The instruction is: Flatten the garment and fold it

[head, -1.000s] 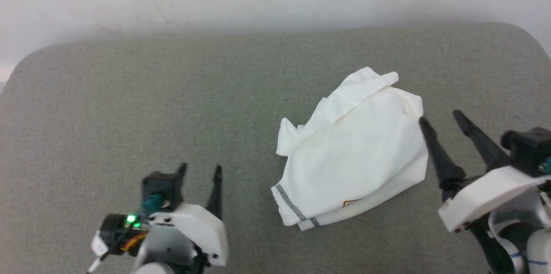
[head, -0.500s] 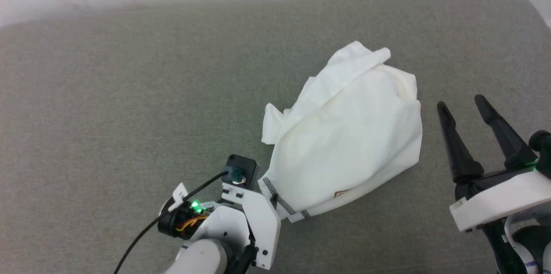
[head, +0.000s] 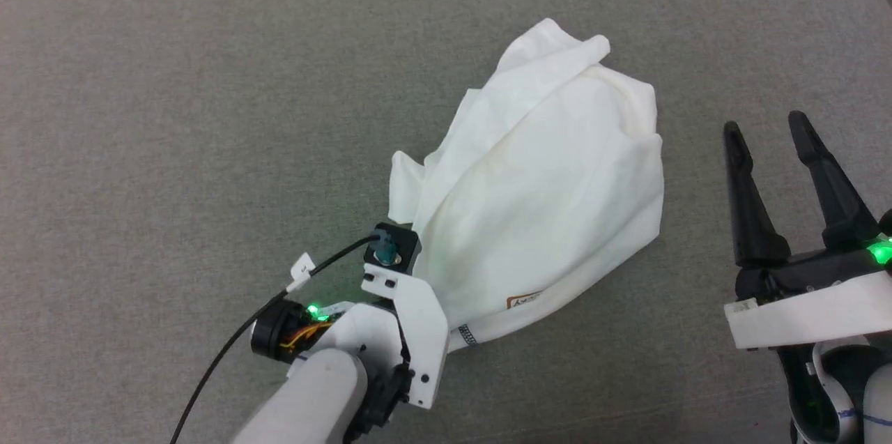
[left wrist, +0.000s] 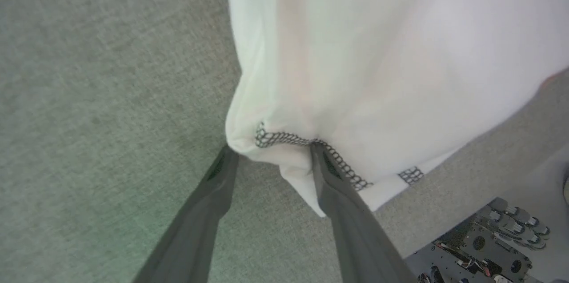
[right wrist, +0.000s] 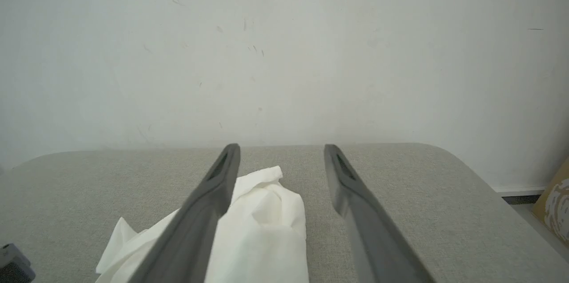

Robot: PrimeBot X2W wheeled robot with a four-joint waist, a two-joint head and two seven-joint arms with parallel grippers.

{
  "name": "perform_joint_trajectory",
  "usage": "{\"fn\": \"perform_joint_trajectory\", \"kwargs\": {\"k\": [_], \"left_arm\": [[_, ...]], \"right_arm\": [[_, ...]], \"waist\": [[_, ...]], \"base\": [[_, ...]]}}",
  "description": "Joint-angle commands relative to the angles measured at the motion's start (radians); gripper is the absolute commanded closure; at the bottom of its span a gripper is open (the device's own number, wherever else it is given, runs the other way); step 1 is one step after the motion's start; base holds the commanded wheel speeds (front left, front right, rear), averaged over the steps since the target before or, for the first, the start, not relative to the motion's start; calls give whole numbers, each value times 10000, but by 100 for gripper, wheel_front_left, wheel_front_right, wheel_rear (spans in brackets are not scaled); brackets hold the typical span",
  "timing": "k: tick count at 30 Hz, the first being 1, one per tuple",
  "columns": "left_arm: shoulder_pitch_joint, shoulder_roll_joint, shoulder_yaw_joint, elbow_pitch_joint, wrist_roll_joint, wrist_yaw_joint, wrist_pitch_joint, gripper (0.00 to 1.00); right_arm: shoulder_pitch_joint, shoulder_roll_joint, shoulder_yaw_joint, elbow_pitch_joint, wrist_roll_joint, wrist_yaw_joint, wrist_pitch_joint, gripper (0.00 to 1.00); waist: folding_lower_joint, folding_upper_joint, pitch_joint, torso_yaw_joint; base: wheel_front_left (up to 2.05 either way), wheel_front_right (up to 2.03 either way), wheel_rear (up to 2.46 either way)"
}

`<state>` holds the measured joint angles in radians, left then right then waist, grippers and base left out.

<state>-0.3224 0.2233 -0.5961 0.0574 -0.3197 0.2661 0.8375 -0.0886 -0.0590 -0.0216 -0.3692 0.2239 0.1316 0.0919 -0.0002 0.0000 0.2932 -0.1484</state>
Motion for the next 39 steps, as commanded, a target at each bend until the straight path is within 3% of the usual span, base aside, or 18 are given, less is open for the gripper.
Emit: {"fn": "perform_joint_trajectory", "kwargs": {"k": [1,8,15,18,22,26,29,30,31,39], "left_arm": [[369,30,-215,675,-188,-10,380,100],[484,418,58,-40,-180,41,-98,100],[625,1814,1190,-2986,51,323,-588,100],[1192,2645,2047,-3900,69,761,-387,100],[2694,3453,3426,-4017,-46,1708,-387,100],[4300,3438,4414,-3125,-456,2441,-866,100],[4872,3105,4685,-2460,-795,2527,-1460,100],[4975,3009,4696,-2257,-882,2511,-1571,65],[5024,2934,4698,-2107,-942,2483,-1687,0],[4455,2980,4807,-2446,-537,2229,-3242,0]], "right_arm": [[-99,40,48,65,-81,-9,-82,0],[-59,66,56,387,-2,-9,-123,0],[198,80,-262,691,188,-9,90,0],[306,83,-293,729,244,-9,221,0],[414,85,-325,711,328,-9,338,0],[461,86,-317,674,361,-9,422,0],[487,86,-332,649,348,-9,488,0],[498,86,-333,640,343,-9,510,0],[507,86,-330,634,336,-9,532,0],[629,86,-372,607,331,-9,719,0]], "waist": [[2,0,110,-95],[2,0,-287,78],[2,0,-1050,597],[2,0,-1268,765],[2,0,-1410,880],[2,0,-1448,908],[2,0,-1477,927],[2,0,-1494,930],[2,0,-1517,927],[2,0,-1783,940]], "base": [[0,0,0],[0,0,0],[0,0,0],[0,0,0],[0,0,0],[0,0,0],[0,0,0],[0,0,0],[0,0,0],[0,0,0]]}}
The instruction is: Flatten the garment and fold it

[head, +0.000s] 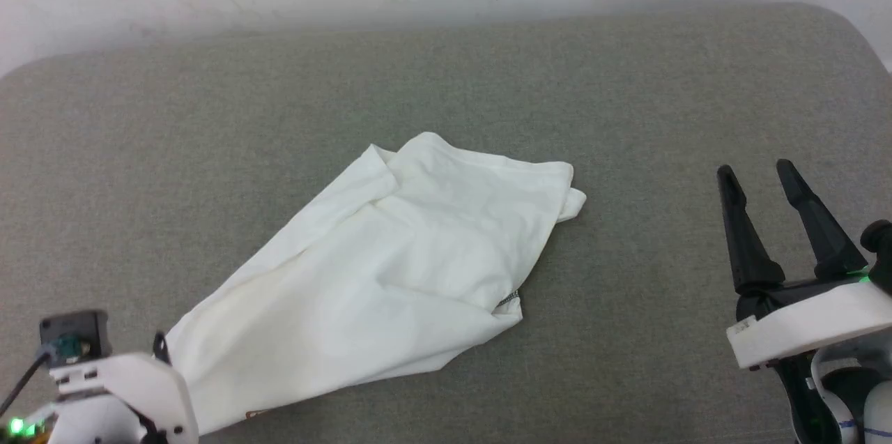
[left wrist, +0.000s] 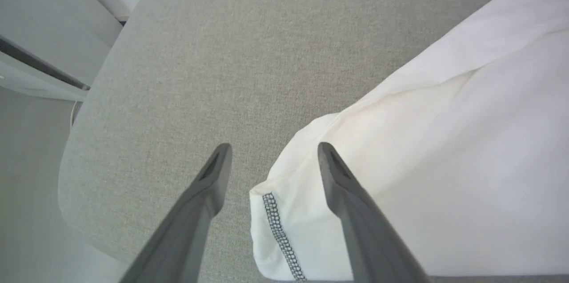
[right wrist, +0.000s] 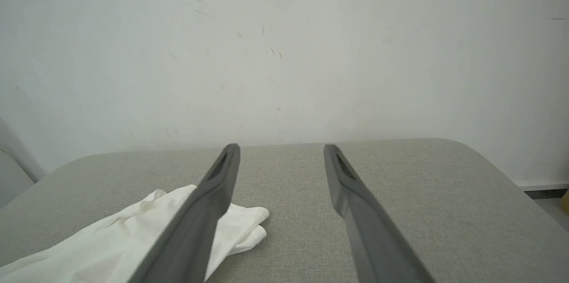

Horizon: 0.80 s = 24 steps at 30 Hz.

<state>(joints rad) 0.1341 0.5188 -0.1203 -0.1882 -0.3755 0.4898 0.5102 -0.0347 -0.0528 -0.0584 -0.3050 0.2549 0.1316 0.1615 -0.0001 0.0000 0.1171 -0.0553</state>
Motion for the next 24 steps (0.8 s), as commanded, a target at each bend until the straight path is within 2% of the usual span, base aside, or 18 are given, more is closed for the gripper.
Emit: {"fn": "perform_joint_trajectory", "kwargs": {"k": [1,4,7,11,15,24], "left_arm": [[-259,96,13,-92,88,-112,-98,0],[-874,350,-245,-285,200,-584,-165,0],[-1768,569,-695,-35,122,-1320,134,0],[-3012,727,-1374,883,-95,-2328,945,0],[-3802,804,-1825,2056,-441,-3149,1750,0],[-4857,1083,-2358,3646,-765,-4257,2864,0]], "right_arm": [[102,25,-20,-40,36,-9,39,0],[118,25,-67,-60,80,-9,70,0],[52,25,-60,-107,127,-9,81,0],[-158,25,128,-202,109,-9,109,0],[-334,26,274,-240,57,-9,69,0],[-429,26,334,-317,-33,-9,-149,0]], "waist": [[1,0,-43,18],[1,0,-25,54],[1,0,138,63],[1,0,562,-89],[1,0,1036,-394],[1,0,1960,-727]], "base": [[0,0,0],[0,0,0],[0,0,0],[0,0,0],[0,0,0],[0,0,0]]}}
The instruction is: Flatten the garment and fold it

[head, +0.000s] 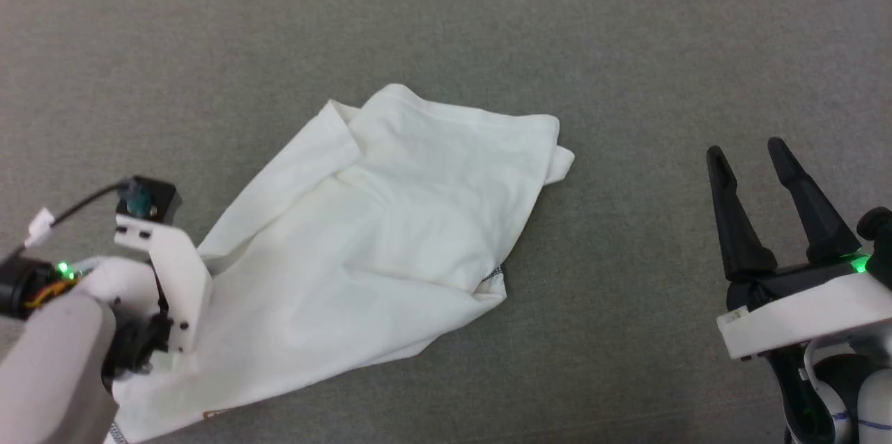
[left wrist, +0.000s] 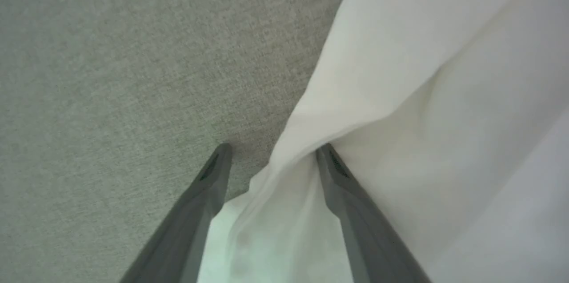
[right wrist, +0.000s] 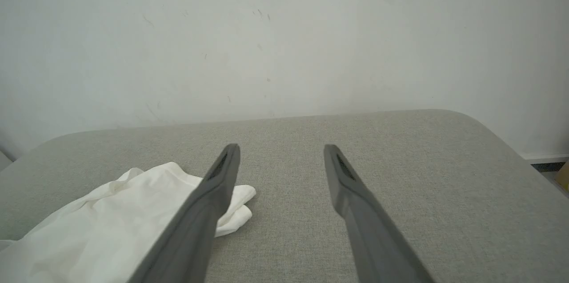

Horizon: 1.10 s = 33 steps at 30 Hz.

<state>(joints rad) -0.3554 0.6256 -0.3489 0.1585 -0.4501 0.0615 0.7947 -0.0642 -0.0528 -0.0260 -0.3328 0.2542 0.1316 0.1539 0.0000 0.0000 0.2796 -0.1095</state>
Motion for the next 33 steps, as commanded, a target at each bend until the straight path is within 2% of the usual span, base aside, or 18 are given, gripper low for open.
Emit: {"fn": "perform_joint_trajectory", "kwargs": {"k": [1,3,4,5,6,9,12,16,19,28,31,32,33], "left_arm": [[-81,4,-160,338,-77,-92,241,0],[-202,-73,-370,731,-349,-317,1038,0],[-242,-138,-440,863,-500,-408,1345,25],[-273,-210,-490,929,-639,-494,1549,75],[-295,-292,-488,954,-766,-518,1650,100],[-461,-364,-426,655,-651,-410,1269,100],[-902,-325,-259,66,-169,-165,358,100],[-2071,-248,-140,-568,550,32,-432,100],[-3109,-285,-137,-545,1005,130,-699,100],[-4981,-707,50,1837,1820,918,-1957,100],[-5032,-818,181,2694,1689,954,-2519,100],[-4999,-865,253,2929,1630,1013,-2711,63],[-4933,-935,356,3136,1518,1087,-2865,0]], "right_arm": [[-152,26,36,-52,-41,-9,-79,0],[-182,26,78,-77,-83,-9,-74,0],[-204,26,104,-79,-94,-9,-81,0],[-227,26,123,-76,-104,-9,-92,0],[-247,26,136,-67,-110,-9,-100,0],[-273,26,98,19,-93,-9,-115,0],[-218,26,8,153,-73,-9,-114,0],[-235,26,29,265,2,-9,-10,0],[-361,26,145,275,52,-9,63,0],[-557,26,493,316,45,-9,-38,0],[-514,26,537,379,45,-9,-158,0],[-487,26,528,406,44,-9,-196,0],[-457,26,523,439,40,-9,-225,0]], "waist": [[0,0,410,-189],[0,0,547,-191],[0,0,593,-206],[0,0,624,-212],[0,0,645,-217],[0,0,608,-177],[0,0,459,-15],[0,0,332,155],[0,0,426,110],[0,0,1205,-744],[0,0,1342,-924],[0,0,1353,-944],[0,0,1343,-948]], "base": [[0,0,0],[0,0,0],[0,0,0],[0,0,0],[0,0,0],[0,0,0],[0,0,0],[0,0,0],[0,0,0],[0,0,0],[0,0,0],[0,0,0],[0,0,0]]}}
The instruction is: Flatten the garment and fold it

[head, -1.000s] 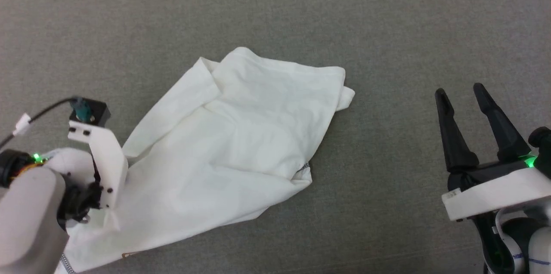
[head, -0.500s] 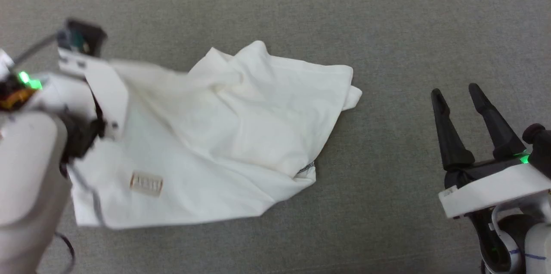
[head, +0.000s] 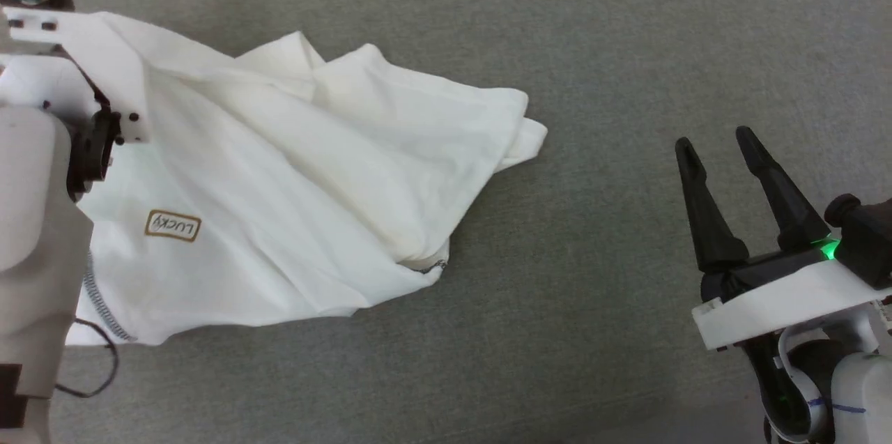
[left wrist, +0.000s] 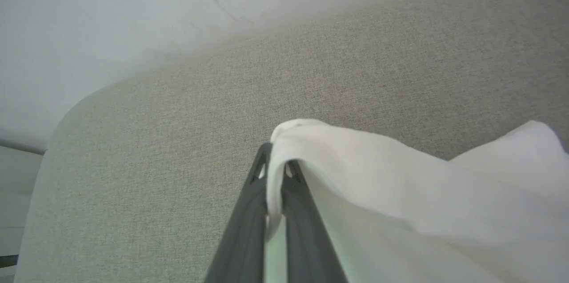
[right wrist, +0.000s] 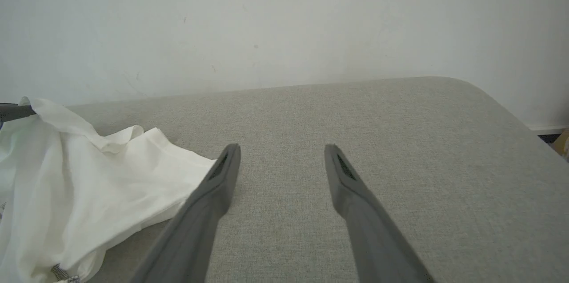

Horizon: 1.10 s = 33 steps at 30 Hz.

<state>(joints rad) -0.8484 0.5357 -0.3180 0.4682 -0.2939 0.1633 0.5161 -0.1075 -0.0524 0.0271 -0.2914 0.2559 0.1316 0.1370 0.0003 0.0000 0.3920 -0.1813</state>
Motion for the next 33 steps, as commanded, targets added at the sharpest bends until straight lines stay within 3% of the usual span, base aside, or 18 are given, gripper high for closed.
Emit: {"fn": "perform_joint_trajectory", "kwargs": {"k": [1,7,14,25,33], "left_arm": [[66,-89,117,173,-118,114,-269,0],[1096,-376,578,-246,-395,532,-2378,0],[3616,-624,999,-2583,-578,1245,-4350,0],[7123,-580,1575,-5948,-478,2333,-5722,0],[8679,-444,2103,-6976,-514,2713,-6419,0]], "right_arm": [[5,22,-21,58,14,-9,-82,0],[135,22,-54,348,36,-9,-5,0],[316,22,-169,483,93,-9,382,0],[677,22,-118,566,168,-9,950,0],[933,22,-33,893,275,-9,1528,0]], "waist": [[-3,0,196,-212],[-3,0,-477,220],[-3,0,-1538,944],[-3,0,-2456,1473],[-3,0,-2635,1746]], "base": [[0,0,0],[0,0,0],[0,0,0],[0,0,0],[0,0,0]]}}
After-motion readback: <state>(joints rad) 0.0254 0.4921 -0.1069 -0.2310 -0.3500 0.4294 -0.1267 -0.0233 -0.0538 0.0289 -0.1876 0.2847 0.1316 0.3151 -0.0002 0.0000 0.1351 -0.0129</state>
